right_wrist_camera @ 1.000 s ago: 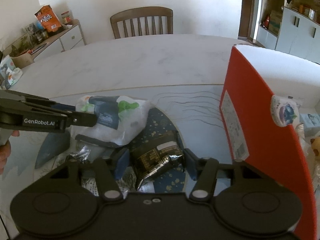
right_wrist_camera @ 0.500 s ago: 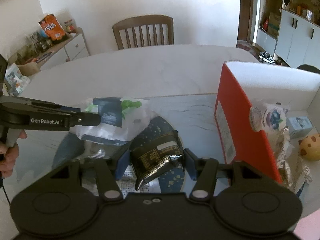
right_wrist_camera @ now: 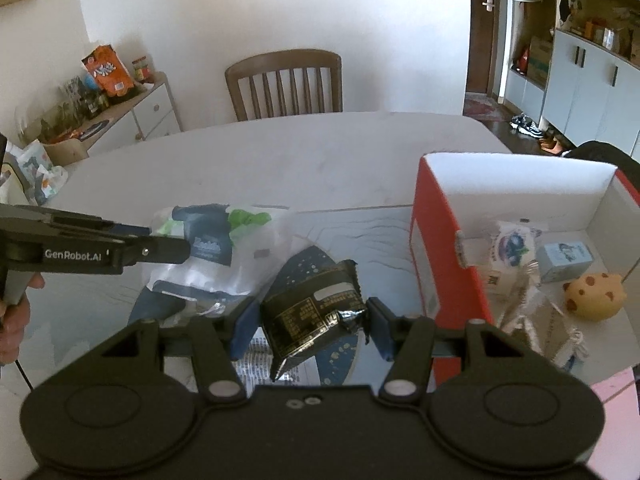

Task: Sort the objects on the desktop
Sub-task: 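Carry the white bag and dark packet with both grippers over the red shoebox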

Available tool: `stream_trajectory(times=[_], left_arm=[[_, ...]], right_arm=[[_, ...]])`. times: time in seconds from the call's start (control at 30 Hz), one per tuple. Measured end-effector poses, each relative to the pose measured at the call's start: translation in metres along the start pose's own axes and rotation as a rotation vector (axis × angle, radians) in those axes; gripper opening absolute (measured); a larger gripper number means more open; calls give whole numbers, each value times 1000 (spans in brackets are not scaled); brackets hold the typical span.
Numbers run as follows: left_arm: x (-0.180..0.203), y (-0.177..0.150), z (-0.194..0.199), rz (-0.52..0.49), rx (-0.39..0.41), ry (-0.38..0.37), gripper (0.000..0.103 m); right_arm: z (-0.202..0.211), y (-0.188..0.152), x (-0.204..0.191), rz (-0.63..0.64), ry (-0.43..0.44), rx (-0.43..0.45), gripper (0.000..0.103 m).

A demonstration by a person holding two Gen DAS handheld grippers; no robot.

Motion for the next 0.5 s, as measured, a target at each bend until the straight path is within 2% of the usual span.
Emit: stream_trajectory(times=[0.5], left_arm=[[42,17,33,-36,29,-48,32]], right_arm=[[50,14,23,-18,-15,62,57]])
Point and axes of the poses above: each gripper's, at about its wrist camera, not at the fingertips, and z roughly against the way its jaws point, x to its right, y to its top, the point moved 8 cm from there along -z, roughly the way its jaws point, and after that the axes turned 4 degrees about x, right-handed, at the moved point
